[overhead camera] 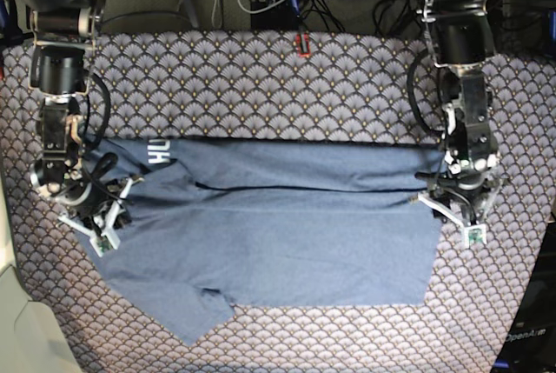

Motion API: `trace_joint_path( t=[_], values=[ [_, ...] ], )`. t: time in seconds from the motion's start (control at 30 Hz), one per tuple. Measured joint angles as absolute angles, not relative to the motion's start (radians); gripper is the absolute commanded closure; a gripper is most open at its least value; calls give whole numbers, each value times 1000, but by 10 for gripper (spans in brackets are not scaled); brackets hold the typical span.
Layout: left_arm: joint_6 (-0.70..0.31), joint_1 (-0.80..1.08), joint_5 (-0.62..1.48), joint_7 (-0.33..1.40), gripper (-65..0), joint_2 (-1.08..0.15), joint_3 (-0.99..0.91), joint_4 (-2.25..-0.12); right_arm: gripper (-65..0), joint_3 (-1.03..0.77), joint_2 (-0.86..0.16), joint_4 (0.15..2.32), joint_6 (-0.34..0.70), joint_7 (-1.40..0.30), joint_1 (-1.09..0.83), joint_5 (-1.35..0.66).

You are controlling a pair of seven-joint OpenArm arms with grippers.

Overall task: Fold the T-shirt properly
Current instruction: 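Lift the edge with both grippers and fold it toward the hem, then lower the folded edge and open both grippers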

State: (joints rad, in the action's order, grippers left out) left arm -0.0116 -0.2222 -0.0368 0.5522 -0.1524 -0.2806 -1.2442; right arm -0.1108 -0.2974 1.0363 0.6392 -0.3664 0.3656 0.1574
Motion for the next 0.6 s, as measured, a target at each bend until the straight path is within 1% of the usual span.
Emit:
trace_joint_path(
  t=[0.07,0.13,0.2,0.3,0.47,0.6],
  values=[
    [-12,-222,-37,541,-233,-152,-282,-1260,-206,-111,-299,1036,639,-367,365,157],
    [-11,-221,-35,523,-233,-150,-286,-1302,-232,-115,-307,1037,640,-367,365,157],
    [-11,-203,-37,514,-233,-153,-288,-1356,-238,-116,-323,1037,639,-369,365,158],
    [-10,-119,-34,509,-233,-142,-289,-1449,-238,-130,-336,1039,635,-371,363,159],
    [-15,7,-18,519,-234,-106,-286,-1536,-238,-237,-348,1039,632,-378,345,162],
    [-9,93,92,504,-233,-94,-290,-1565,-238,-300,-346,1063,633,-389,326,151]
  ],
)
